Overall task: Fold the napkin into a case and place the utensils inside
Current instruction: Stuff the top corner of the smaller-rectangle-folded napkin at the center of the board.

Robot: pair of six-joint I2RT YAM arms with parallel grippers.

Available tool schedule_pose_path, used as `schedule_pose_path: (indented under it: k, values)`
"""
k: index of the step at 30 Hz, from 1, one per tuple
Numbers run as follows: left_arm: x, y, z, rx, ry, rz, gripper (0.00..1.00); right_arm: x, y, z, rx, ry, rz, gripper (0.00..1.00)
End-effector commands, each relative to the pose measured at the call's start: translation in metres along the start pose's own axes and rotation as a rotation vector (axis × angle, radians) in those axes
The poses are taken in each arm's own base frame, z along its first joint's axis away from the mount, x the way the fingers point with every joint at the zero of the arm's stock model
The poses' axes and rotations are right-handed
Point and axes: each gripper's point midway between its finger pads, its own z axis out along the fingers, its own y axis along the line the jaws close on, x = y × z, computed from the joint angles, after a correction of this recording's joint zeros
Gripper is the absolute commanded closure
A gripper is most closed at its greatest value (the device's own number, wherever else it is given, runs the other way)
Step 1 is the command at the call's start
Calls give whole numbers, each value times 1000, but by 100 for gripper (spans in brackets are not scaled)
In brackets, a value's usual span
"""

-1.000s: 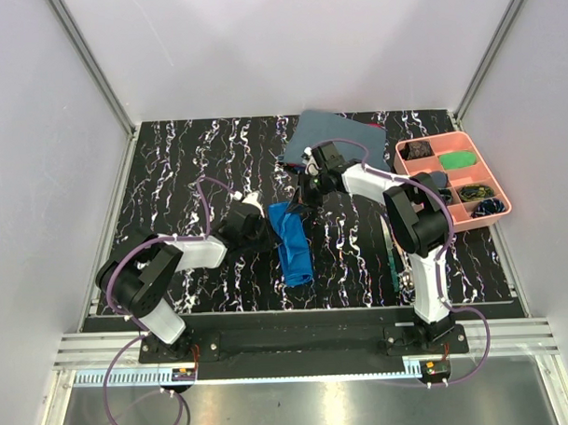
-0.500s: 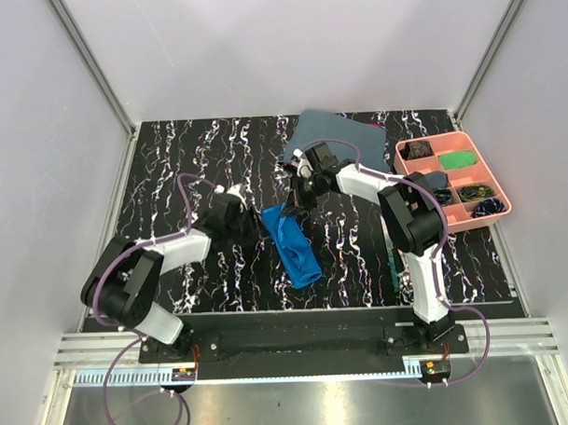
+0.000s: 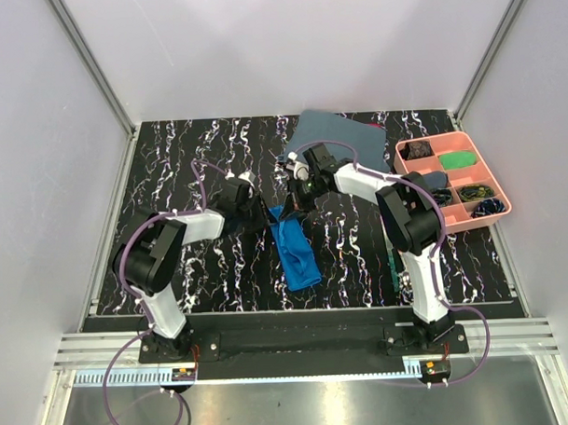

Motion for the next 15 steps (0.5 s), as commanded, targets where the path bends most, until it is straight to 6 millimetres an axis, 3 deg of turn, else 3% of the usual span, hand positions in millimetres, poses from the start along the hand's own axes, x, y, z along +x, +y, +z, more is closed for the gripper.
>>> schedule_pose_path:
  k: [1, 7, 12, 15]
  values:
    - [13, 14, 8, -33, 42, -5, 73, 11, 24, 9, -72, 46, -20, 100]
    - [7, 7, -15, -15, -3, 8, 70, 7, 16, 10, -53, 7, -18, 100]
    - [-16, -8, -42, -2, -102, 64, 65, 0, 11, -2, -66, -33, 11, 100]
    - [-23, -15, -42, -4, -126, 125, 66, 0, 9, -7, -89, -37, 36, 100]
